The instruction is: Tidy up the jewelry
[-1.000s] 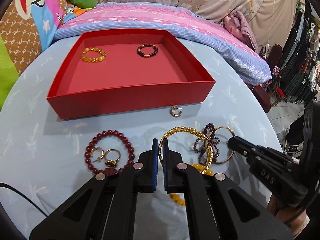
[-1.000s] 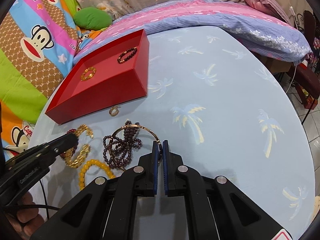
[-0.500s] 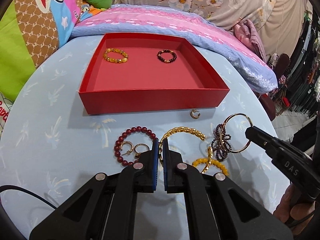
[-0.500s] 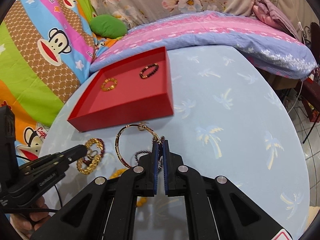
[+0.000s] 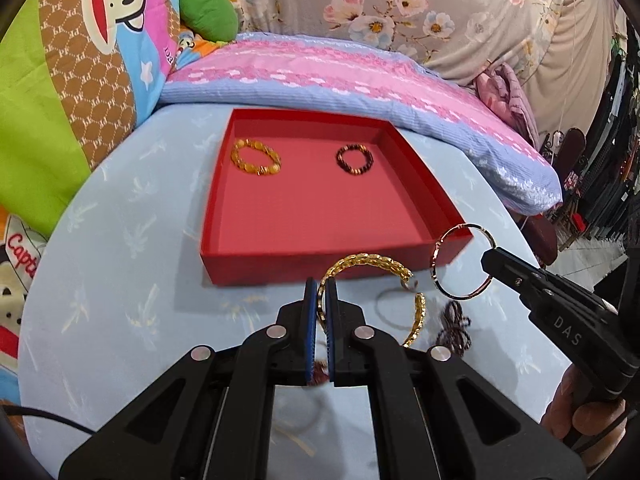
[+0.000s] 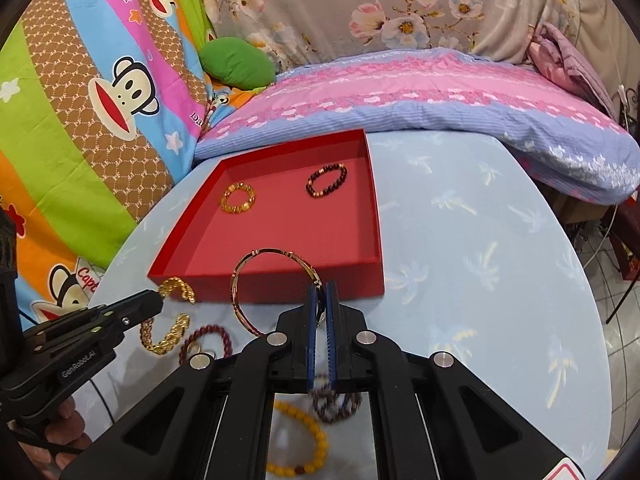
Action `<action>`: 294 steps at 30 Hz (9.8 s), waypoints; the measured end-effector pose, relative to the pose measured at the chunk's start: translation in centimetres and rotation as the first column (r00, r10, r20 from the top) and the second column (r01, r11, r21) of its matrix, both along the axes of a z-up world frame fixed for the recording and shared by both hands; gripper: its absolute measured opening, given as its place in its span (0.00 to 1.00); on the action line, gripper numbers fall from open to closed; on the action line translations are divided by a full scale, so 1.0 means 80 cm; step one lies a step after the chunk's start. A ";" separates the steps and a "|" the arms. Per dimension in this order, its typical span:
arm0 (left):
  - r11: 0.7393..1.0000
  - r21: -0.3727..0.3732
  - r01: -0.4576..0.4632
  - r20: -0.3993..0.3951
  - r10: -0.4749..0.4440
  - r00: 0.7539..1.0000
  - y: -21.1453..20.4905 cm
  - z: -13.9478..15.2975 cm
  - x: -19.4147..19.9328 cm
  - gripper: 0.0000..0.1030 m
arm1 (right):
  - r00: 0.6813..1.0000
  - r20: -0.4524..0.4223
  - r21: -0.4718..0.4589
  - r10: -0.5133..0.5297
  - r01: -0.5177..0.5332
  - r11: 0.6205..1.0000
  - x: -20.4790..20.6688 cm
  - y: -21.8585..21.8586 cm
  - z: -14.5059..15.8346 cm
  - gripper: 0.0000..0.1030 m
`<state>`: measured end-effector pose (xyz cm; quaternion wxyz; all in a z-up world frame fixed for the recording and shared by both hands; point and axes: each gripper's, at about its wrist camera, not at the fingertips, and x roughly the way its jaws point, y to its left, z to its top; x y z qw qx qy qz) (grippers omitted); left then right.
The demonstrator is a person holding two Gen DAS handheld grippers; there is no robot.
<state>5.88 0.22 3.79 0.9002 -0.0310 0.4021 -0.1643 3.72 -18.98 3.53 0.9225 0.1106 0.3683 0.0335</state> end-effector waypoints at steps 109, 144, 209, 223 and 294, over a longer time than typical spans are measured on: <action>0.996 0.023 -0.081 -0.111 0.083 0.990 0.021 -0.068 -0.049 0.28 | 0.985 -0.167 -0.043 0.050 -0.058 0.997 -0.077 0.033 -0.080 0.08; 1.000 0.011 -0.017 -0.098 0.018 0.995 0.007 -0.055 -0.039 0.07 | 0.990 -0.129 -0.007 0.056 -0.057 0.998 -0.074 0.032 -0.059 0.08; 0.993 0.038 -0.113 0.037 0.111 0.993 0.004 -0.019 0.059 0.34 | 1.000 -0.004 -0.003 -0.002 0.002 1.000 0.057 0.019 -0.014 0.35; 0.996 0.049 -0.076 0.009 0.075 0.997 0.002 -0.028 -0.002 0.34 | 0.999 -0.042 0.005 -0.031 0.031 1.000 -0.017 -0.003 -0.027 0.35; 1.000 0.016 0.015 -0.110 -0.014 0.994 -0.021 -0.066 -0.036 0.05 | 0.996 -0.084 0.028 -0.020 0.022 0.999 -0.055 -0.002 -0.051 0.05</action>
